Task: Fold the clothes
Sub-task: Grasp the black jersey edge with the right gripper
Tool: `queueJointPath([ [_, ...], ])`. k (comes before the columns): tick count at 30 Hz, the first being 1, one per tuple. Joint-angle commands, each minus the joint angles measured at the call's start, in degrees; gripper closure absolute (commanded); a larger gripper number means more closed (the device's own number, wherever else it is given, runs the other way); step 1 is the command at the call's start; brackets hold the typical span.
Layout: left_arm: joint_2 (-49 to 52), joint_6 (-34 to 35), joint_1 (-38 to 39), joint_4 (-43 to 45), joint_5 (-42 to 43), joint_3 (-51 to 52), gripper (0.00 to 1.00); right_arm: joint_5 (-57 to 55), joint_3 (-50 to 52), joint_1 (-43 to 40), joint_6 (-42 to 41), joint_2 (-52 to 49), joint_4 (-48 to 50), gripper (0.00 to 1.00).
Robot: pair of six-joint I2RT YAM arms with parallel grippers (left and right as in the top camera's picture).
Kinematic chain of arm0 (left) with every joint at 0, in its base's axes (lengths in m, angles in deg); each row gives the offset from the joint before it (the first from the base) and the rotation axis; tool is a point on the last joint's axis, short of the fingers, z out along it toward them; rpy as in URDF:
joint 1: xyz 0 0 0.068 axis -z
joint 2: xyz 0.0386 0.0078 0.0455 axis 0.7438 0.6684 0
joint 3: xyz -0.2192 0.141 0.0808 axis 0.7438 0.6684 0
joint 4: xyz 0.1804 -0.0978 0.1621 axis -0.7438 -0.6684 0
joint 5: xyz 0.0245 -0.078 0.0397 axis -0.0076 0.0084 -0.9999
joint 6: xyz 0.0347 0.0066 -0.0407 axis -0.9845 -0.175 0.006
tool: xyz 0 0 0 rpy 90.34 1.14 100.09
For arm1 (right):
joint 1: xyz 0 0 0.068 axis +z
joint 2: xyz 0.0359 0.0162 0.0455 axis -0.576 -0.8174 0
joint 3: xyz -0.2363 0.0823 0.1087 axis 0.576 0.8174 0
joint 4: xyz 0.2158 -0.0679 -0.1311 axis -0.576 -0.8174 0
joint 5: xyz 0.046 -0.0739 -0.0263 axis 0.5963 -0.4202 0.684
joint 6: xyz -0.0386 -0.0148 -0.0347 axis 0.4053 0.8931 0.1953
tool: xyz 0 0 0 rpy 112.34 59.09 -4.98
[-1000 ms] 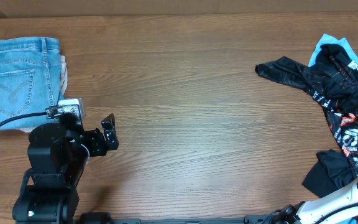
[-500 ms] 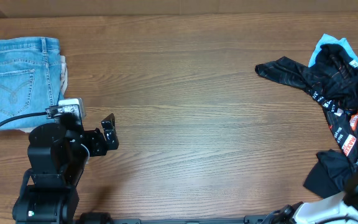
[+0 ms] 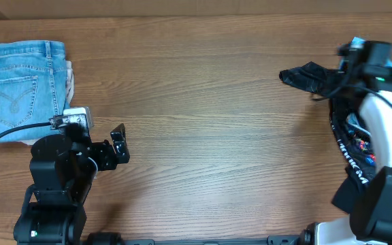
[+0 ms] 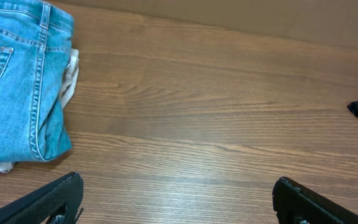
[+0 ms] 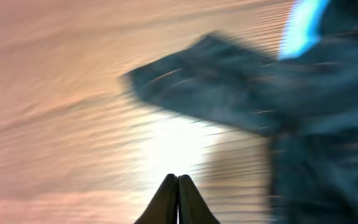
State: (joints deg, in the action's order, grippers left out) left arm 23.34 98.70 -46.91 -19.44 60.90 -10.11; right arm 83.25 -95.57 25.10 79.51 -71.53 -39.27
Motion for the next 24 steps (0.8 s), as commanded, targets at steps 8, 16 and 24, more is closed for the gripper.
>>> queueJointPath([
  [8, 0.0, 0.3, 0.4, 0.2, -0.4, -1.6, 0.0, -24.2, -1.1, 15.1, -9.9, 1.3, -2.9, 0.59],
  [16, 0.0, 0.3, 0.4, 0.3, -0.4, -1.6, 0.0, -24.9, 1.2, 5.1, -10.8, 1.2, -5.7, 0.46],
  [24, 0.0, 0.3, 0.4, 0.7, -0.4, -1.6, 0.0, -24.5, 7.1, -5.5, -10.4, -1.8, 2.4, 0.42],
])
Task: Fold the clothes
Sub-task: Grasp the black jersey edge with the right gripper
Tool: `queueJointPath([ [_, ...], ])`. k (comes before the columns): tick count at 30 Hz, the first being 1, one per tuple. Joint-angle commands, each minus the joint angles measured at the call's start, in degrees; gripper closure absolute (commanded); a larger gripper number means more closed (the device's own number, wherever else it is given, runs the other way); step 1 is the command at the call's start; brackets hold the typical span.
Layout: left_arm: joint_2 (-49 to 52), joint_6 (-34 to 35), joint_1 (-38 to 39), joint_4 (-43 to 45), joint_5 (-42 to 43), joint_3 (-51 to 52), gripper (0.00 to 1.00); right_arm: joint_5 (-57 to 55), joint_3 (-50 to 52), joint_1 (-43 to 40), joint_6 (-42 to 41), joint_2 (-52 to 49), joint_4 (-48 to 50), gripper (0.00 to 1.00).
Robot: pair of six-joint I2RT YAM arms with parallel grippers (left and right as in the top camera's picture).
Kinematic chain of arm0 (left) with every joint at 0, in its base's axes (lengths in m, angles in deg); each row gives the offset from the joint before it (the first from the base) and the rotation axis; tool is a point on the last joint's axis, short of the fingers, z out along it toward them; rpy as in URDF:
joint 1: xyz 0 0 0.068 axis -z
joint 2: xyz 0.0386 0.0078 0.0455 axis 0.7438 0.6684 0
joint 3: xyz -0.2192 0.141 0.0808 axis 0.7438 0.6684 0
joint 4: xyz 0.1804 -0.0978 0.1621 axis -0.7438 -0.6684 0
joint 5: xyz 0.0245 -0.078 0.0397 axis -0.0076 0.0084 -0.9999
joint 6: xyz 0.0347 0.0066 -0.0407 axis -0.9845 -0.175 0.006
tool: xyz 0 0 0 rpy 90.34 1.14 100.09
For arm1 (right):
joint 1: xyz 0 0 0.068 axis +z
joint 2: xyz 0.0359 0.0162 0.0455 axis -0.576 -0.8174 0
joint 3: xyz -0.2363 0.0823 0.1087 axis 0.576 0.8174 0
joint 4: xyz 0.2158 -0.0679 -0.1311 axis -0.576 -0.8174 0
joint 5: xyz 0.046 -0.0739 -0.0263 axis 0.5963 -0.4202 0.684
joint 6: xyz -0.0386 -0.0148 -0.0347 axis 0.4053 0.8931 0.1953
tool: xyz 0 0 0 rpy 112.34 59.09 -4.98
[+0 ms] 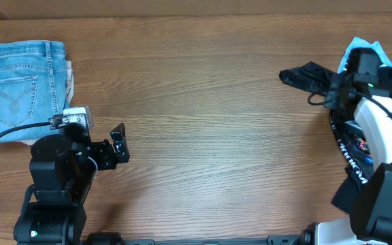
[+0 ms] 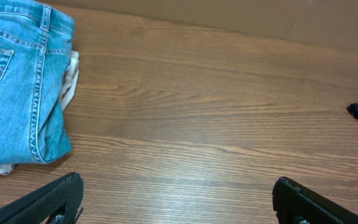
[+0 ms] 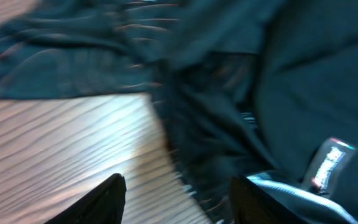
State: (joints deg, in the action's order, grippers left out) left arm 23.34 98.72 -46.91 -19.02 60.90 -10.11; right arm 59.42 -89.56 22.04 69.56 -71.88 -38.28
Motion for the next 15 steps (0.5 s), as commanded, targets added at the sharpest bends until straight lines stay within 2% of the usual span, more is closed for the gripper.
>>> queueJointPath([
  [1, 0.0, 0.3, 0.4, 0.3, -0.4, -1.6, 0.0, -0.2, 1.1, -3.6, -0.1, -2.4, 1.8, 0.42],
  [7, 0.0, 0.3, 0.4, 1.1, -0.4, -1.6, 0.0, 2.3, 1.1, -7.2, 1.5, -7.4, 4.3, 0.42],
  [11, 0.0, 0.4, 0.4, 1.2, -0.3, -1.6, 0.0, 6.4, 1.1, -7.3, 1.6, -9.1, 4.7, 0.37],
  [15, 0.0, 0.4, 0.4, 1.2, -0.3, -1.6, 0.0, 10.9, 1.1, -7.2, 2.4, -9.9, 4.8, 0.37],
])
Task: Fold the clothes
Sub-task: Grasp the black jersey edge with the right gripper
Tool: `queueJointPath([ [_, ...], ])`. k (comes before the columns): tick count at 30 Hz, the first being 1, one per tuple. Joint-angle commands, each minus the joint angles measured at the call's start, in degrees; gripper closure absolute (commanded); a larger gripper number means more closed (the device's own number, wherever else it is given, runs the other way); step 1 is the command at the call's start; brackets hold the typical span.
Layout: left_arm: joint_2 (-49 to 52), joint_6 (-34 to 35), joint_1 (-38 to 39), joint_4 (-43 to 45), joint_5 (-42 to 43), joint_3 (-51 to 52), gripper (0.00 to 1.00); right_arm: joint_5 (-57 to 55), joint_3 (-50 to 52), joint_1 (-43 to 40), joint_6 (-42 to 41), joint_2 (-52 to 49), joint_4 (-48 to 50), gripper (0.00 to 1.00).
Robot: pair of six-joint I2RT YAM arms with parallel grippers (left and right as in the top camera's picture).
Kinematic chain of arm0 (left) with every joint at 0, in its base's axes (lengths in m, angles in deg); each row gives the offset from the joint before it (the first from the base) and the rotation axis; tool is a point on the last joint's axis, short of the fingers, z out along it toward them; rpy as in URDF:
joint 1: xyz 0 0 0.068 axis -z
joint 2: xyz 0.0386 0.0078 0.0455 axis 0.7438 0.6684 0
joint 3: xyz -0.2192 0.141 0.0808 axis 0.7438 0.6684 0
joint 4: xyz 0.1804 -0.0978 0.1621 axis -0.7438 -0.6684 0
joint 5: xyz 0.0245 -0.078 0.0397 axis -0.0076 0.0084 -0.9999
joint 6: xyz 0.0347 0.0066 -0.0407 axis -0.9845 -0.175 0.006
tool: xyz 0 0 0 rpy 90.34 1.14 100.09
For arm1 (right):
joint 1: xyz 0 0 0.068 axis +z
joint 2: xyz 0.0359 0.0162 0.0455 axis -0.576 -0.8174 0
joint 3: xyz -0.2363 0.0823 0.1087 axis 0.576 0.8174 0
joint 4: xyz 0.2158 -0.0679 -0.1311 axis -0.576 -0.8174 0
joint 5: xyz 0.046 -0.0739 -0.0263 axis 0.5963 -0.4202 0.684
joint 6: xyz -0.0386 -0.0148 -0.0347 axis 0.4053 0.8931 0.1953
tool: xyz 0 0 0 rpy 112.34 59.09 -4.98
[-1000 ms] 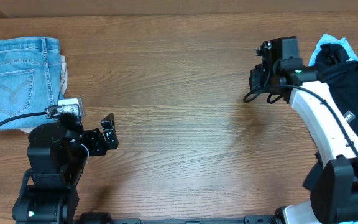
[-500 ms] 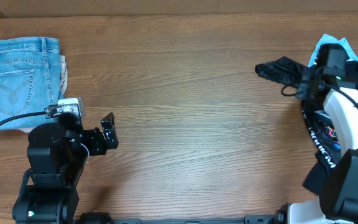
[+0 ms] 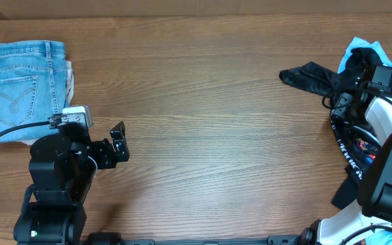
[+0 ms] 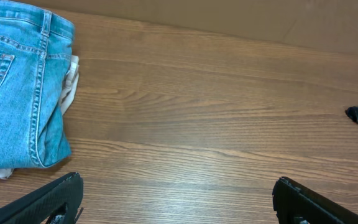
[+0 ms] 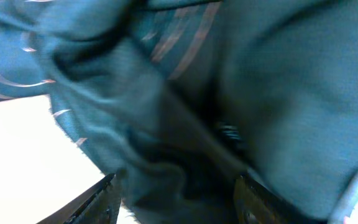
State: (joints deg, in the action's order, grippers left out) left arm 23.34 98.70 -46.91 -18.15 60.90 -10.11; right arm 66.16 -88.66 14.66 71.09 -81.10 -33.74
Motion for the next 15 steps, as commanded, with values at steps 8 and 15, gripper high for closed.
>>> queueJointPath([
  [8, 0.0, 0.4, 0.4, 0.3, -0.3, -1.6, 0.0, 3.3, 1.3, 0.1, 0.9, -1.4, 1.5, 0.37],
  [15, 0.0, 0.4, 0.4, 0.2, -0.2, -1.6, 0.0, 3.3, 3.1, 0.1, 0.9, -1.4, 2.7, 0.87],
])
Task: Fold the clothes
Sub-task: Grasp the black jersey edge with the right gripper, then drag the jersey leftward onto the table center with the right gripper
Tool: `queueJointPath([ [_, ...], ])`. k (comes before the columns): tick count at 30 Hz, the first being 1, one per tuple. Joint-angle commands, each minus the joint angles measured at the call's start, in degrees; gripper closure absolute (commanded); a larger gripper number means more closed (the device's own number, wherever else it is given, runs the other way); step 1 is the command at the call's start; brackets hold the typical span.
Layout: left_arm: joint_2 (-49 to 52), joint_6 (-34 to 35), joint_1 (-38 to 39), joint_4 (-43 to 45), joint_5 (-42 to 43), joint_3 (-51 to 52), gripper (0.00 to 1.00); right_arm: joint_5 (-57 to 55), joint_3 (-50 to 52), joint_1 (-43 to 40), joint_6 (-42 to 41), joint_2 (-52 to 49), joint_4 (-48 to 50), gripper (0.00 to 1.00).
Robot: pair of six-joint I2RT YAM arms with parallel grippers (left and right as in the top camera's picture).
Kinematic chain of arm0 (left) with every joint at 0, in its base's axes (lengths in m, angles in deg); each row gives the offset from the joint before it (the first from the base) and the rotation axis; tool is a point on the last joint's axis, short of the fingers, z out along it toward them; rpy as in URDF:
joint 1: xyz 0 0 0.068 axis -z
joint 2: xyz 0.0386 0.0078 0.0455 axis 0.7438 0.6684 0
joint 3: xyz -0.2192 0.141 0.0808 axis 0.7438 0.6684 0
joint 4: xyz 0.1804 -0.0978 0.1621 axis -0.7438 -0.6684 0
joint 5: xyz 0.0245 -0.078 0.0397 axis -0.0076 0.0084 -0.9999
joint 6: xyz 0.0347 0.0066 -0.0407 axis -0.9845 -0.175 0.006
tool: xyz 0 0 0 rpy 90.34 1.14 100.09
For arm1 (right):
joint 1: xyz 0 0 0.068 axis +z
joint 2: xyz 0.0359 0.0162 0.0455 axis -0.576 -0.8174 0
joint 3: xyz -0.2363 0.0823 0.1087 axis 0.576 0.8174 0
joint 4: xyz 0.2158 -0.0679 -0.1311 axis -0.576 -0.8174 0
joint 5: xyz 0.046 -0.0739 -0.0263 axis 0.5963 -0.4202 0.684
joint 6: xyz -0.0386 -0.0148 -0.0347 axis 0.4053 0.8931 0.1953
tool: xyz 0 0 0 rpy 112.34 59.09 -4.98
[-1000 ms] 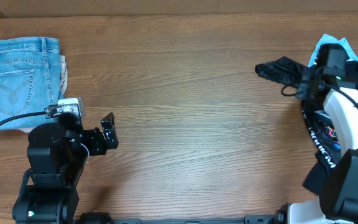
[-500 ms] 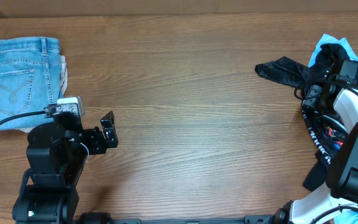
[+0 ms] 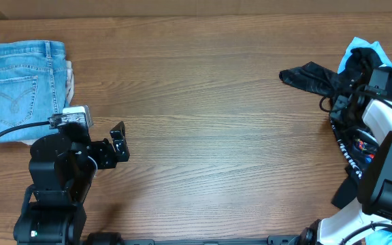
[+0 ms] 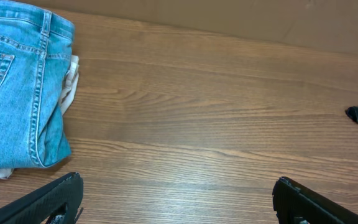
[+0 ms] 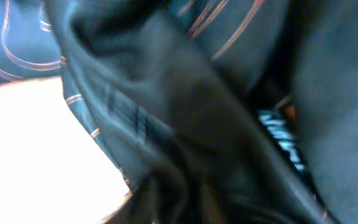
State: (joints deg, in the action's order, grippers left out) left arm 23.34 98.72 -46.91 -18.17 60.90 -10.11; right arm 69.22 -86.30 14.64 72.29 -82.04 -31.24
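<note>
A dark striped garment [image 3: 309, 73] lies crumpled at the table's right end, and its cloth [image 5: 166, 93] fills the blurred right wrist view. My right gripper [image 3: 340, 99] is buried in it. Its fingers no longer show at the sides of that view, and the cloth bunches at the bottom middle, so the jaws look shut on it. A folded pair of light blue jeans [image 3: 22, 78] rests at the far left, also seen as jeans [image 4: 17, 87]. My left gripper [image 3: 119, 141] [image 4: 176, 186] hovers open and empty over bare wood.
More clothes are heaped at the right edge: a black printed piece [image 3: 351, 146] and something light blue [image 3: 359, 50]. White cloth [image 4: 72, 78] peeks from under the jeans. The wooden table [image 3: 203, 102] spreads between the two arms.
In the right wrist view, the spread fingers at both sides have gone and dark cloth now bunches at the bottom middle. The right arm shifted only slightly. The left arm stayed put.
My right gripper was shut and moving above the dark garment. Then it was open just over the cloth. Then it was pushed into the cloth with its fingers spread, and now it appears shut on it. The left gripper stayed open near the jeans throughout.
</note>
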Motion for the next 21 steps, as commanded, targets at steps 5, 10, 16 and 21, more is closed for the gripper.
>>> queueJointPath([
  [5, 0.0, 0.3, 0.4, 0.2, -0.2, -1.6, 0.0, 0.6, 0.6, 0.2, -0.3, -0.4, -0.8, 0.96],
  [10, 0.0, 0.3, 0.4, 0.3, -0.4, -1.6, 0.0, 11.0, -4.9, 3.1, 1.0, 1.9, -6.9, 0.96],
  [16, 0.0, 0.3, 0.4, 0.3, -0.9, -1.6, 0.0, 15.1, -13.2, 13.9, 2.5, 6.6, -16.9, 0.96],
  [21, 0.1, 0.3, 0.4, 0.5, -0.9, -1.6, 0.0, 15.4, -14.1, 27.9, 2.4, 7.6, -18.1, 0.96],
])
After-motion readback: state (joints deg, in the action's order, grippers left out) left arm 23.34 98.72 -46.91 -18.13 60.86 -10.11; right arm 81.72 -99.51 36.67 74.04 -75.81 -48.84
